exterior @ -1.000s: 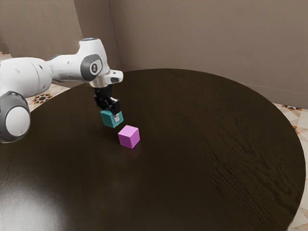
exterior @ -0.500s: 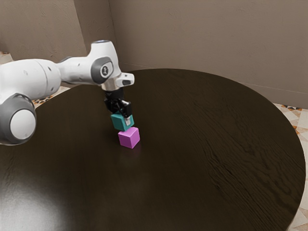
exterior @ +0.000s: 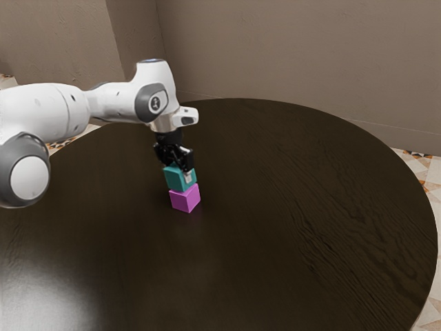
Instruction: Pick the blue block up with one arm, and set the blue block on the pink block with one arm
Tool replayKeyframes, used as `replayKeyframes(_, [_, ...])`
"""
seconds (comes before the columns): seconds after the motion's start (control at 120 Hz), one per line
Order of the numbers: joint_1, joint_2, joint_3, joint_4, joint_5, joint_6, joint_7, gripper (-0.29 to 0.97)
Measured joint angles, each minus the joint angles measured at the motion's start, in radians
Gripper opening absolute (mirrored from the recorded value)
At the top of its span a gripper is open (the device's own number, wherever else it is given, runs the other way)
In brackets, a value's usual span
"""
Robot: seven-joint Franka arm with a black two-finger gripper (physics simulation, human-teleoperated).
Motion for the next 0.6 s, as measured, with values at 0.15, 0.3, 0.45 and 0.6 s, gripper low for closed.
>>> replayKeyframes(0.15, [-0.007, 0.000, 0.000, 0.000, 0.001, 0.002, -0.009, 0.36])
replayKeyframes(0.3, [-0.008, 0.000, 0.001, -0.002, 0.007, 0.001, -0.016, 0.36])
replayKeyframes(0.45, [-0.008, -0.001, 0.001, -0.006, 0.015, 0.001, -0.021, 0.36])
replayKeyframes(0.6, [-0.008, -0.002, 0.000, -0.009, 0.030, 0.002, -0.024, 0.36])
